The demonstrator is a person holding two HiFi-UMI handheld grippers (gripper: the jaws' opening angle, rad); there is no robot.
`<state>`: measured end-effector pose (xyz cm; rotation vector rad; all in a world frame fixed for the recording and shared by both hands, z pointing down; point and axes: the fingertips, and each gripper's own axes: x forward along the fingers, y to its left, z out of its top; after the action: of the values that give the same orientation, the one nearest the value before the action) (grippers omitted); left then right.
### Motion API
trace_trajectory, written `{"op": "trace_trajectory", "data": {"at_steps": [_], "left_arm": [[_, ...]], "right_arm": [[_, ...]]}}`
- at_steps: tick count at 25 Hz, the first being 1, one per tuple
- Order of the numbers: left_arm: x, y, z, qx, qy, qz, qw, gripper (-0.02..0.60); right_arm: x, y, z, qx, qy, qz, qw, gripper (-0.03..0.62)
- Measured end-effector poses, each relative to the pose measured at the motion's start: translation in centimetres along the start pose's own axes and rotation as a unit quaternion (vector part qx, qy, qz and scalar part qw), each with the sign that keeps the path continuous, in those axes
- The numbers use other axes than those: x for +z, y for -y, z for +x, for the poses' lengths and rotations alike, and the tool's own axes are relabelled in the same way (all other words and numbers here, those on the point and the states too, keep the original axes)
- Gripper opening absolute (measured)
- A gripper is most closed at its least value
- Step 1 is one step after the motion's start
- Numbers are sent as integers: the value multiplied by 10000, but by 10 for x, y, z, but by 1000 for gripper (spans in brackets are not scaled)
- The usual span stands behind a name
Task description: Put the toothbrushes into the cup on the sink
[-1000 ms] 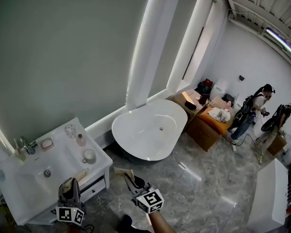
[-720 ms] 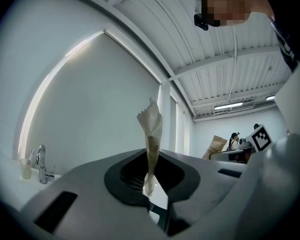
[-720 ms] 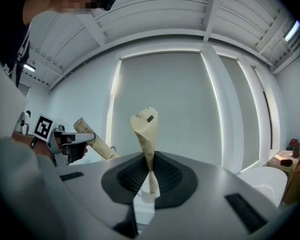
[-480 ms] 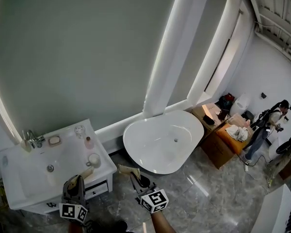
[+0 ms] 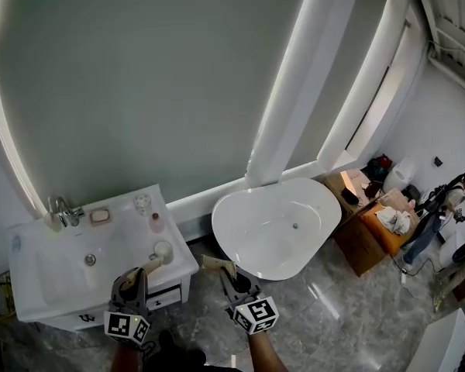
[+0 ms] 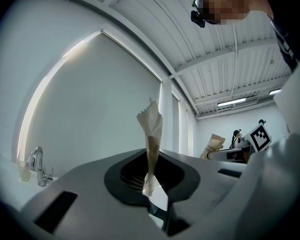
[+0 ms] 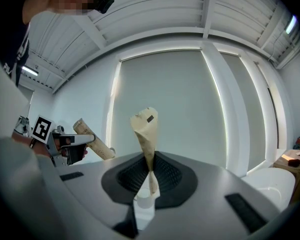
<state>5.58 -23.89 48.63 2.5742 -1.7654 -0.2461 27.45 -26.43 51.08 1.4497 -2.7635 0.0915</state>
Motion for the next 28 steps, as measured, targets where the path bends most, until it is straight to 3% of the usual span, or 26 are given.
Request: {"op": "trace_trajectory", "data": {"at_steps": [15, 28], "left_arm": [[-19, -70, 24, 216, -115, -75, 9997, 41], [-45, -153, 86, -376, -345, -36, 9987, 41]], "right_arm": [[-17, -31, 82, 307, -315, -239, 9987, 48], [-36, -54, 196, 55, -538, -265, 9982, 48]]}}
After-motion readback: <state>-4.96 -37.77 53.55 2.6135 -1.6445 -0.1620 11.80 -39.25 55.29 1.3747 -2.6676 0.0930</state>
